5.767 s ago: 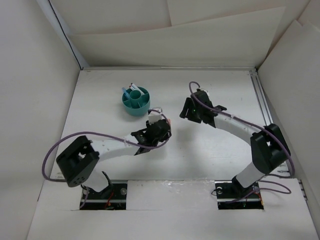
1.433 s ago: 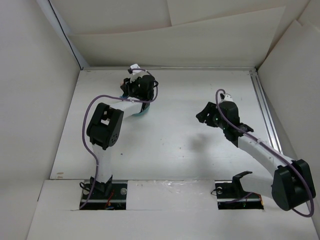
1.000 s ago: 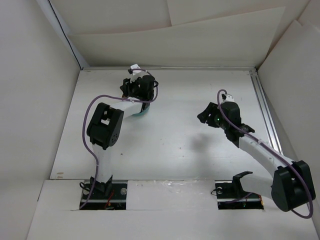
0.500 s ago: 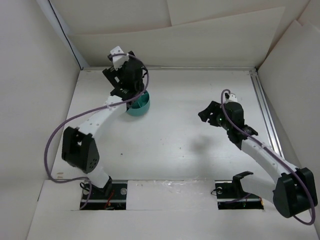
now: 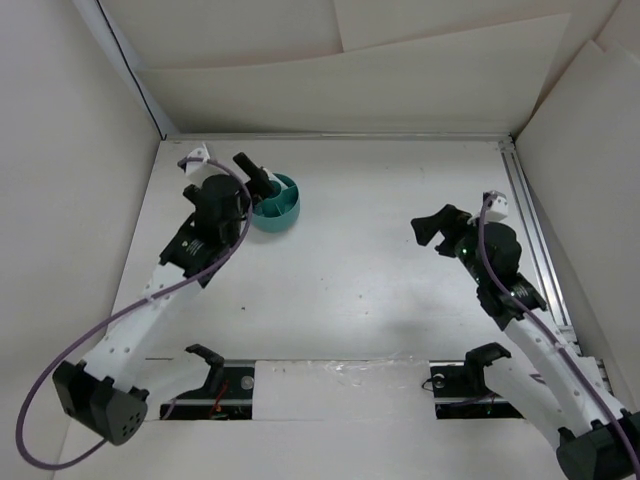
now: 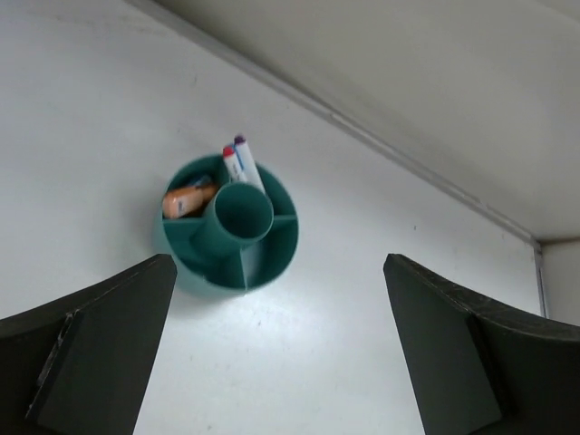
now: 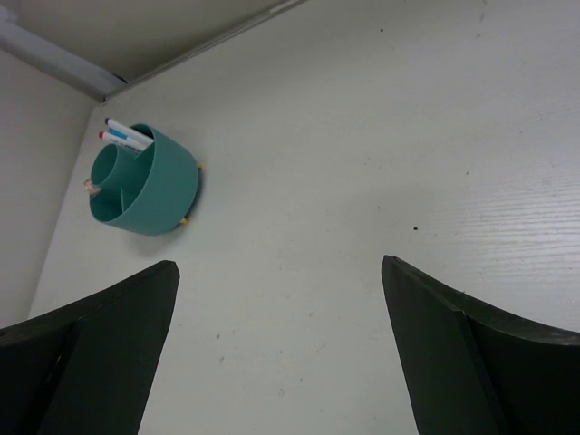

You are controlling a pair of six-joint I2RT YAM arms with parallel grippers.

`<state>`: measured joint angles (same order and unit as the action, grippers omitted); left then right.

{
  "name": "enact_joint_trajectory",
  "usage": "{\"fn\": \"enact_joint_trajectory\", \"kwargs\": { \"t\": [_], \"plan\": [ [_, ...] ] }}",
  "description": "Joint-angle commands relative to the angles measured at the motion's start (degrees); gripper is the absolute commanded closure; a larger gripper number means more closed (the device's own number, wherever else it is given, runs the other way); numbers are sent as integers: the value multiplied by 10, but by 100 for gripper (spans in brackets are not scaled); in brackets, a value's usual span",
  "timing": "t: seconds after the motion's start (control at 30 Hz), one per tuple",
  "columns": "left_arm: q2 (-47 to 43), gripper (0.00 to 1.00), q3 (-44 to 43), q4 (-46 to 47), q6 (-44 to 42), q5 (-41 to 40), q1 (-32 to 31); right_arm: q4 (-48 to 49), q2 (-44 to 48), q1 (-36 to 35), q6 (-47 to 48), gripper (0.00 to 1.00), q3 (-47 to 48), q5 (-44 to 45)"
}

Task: Sort the stationery into containers
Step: Reset both arms

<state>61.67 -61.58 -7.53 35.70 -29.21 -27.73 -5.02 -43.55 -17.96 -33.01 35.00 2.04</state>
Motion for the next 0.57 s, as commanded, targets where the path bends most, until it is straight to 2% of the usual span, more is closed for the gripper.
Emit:
{"fn": "enact_joint_trajectory", "kwargs": {
  "t": [0.0,0.13,0.27,0.53],
  "plan": [
    [-80,0,30,-43,13,55,0,-28,32,3,3,0,8,8],
    [-198,0,61,-65,8,88,0,-75,73,3,3,0,15,23],
    [-260,0,87,-79,21,100,0,-104,103,-2,3,0,27,29],
    [-323,0,142,-40,15,133,0,-150,145,-2,-2,0,45,39]
  ]
}}
